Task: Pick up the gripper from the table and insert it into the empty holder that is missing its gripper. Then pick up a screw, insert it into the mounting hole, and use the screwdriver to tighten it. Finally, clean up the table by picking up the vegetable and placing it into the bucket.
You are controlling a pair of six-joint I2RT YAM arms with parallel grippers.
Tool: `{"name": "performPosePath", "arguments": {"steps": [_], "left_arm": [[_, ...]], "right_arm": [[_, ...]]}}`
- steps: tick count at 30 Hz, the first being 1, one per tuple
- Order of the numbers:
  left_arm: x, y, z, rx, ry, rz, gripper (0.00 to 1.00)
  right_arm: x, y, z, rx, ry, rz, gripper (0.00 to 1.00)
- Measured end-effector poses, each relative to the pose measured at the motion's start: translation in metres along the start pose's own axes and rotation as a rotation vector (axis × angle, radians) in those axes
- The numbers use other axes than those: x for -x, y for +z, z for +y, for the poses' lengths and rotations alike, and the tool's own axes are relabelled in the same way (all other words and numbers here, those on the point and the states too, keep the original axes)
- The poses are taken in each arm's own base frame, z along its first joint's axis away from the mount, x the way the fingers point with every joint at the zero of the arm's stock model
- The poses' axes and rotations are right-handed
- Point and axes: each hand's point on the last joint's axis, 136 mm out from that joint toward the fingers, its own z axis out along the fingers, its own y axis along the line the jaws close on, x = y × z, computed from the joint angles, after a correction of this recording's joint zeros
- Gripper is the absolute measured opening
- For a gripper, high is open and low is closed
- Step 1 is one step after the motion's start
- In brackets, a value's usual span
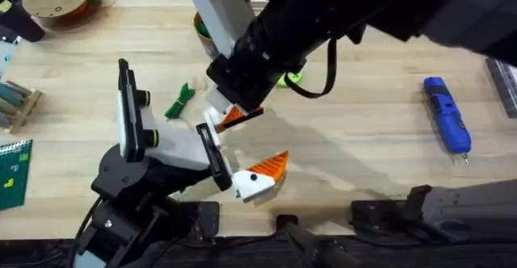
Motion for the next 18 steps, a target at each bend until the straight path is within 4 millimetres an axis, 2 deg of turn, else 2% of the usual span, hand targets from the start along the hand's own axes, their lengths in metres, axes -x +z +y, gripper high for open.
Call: {"name": "performPosePath", "arguments": {"steps": [18], "left_arm": [[0.0,0.0,0.0,0.0,0.0,0.0,0.987]], "right_arm": [[-0.002,0.01,-0.004,-0.001,0.011,0.026,0.007]]}}
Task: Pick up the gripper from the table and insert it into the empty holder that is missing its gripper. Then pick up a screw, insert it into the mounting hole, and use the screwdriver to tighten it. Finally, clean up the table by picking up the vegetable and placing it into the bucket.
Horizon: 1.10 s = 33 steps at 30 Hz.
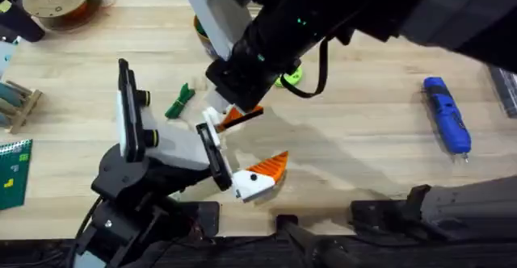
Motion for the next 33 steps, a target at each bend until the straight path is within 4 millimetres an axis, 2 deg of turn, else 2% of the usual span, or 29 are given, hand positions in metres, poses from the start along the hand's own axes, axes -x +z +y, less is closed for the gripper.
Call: {"name": "performPosePath", "arguments": {"steps": [14,33], "left_arm": [[0.0,0.0,0.0,0.0,0.0,0.0,0.987],[0.0,0.0,0.0,0.0,0.0,0.0,0.987]], "right_arm": [[-0.007,0.008,-0.002,0.002,0.007,0.028,0.007],[-0.004,0.014,-0.003,0.005,0.009,0.019,0.007]]}}
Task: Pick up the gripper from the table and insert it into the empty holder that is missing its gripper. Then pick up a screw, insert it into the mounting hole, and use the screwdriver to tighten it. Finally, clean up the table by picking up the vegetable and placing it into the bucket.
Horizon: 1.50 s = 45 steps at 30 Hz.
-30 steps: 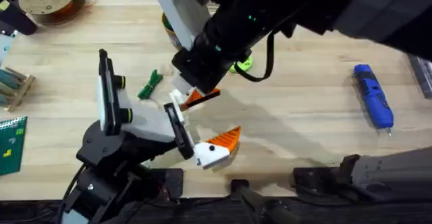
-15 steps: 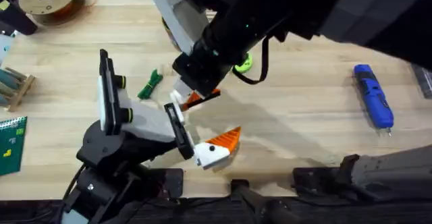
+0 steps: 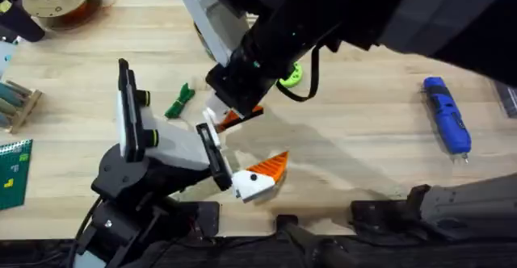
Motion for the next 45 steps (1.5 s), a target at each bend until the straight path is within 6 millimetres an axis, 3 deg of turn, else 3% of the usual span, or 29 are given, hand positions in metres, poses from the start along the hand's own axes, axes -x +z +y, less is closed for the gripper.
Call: {"name": "performPosePath", "arguments": {"steps": [21,22,28,34,39,45], "left_arm": [[0.0,0.0,0.0,0.0,0.0,0.0,0.987],[0.0,0.0,0.0,0.0,0.0,0.0,0.987],[0.0,0.0,0.0,0.0,0.0,0.0,0.987],[0.0,0.0,0.0,-0.001,0.0,0.0,0.987],[0.0,0.0,0.0,-0.001,0.0,0.0,0.987],[0.0,0.0,0.0,-0.001,0.0,0.0,0.987]], "right_arm": [[-0.007,0.005,-0.002,-0.001,0.006,0.022,0.009],[-0.007,0.005,-0.002,-0.001,0.01,0.023,0.037],[-0.007,0.003,-0.012,-0.019,0.032,0.023,0.877],[-0.01,-0.008,-0.029,-0.036,0.078,0.018,0.922],[-0.019,-0.041,-0.039,-0.052,0.12,-0.014,0.922],[-0.04,-0.045,-0.038,-0.031,0.139,-0.002,0.924]]}}
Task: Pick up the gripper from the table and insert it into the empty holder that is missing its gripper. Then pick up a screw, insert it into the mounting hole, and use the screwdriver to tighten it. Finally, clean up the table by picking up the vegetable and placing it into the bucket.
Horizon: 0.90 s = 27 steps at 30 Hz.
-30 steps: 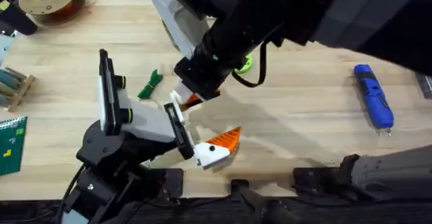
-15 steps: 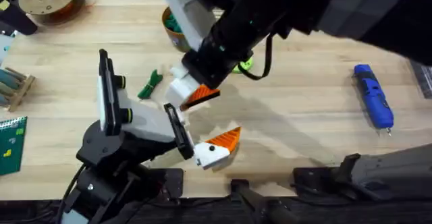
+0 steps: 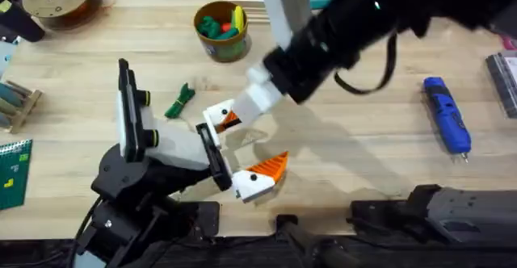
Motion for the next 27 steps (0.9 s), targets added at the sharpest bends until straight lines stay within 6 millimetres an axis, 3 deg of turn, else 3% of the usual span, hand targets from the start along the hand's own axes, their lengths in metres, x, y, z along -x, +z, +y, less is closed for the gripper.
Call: {"name": "performPosePath", "arguments": {"steps": [6,14,16,21,25,27], "left_arm": [[0.0,0.0,0.0,0.0,0.0,0.0,0.987],[0.0,0.0,0.0,0.001,0.0,0.0,0.995],[0.0,0.0,0.0,0.001,0.0,0.0,0.945],[0.0,0.0,0.0,0.001,0.003,0.0,0.459],[0.0,0.0,0.0,0.001,0.006,0.0,0.054],[0.0,0.0,0.0,0.001,0.007,0.0,0.007]], "right_arm": [[-0.041,-0.005,-0.004,0.032,0.054,0.027,0.924],[-0.073,-0.06,-0.001,0.039,0.074,-0.161,0.924],[-0.078,-0.071,0.003,0.046,0.065,-0.201,0.924],[-0.087,-0.085,0.008,0.053,0.061,-0.254,0.926],[-0.093,-0.083,0.008,0.056,0.078,-0.225,0.926],[-0.094,-0.08,0.009,0.068,0.084,-0.21,0.926]]}}
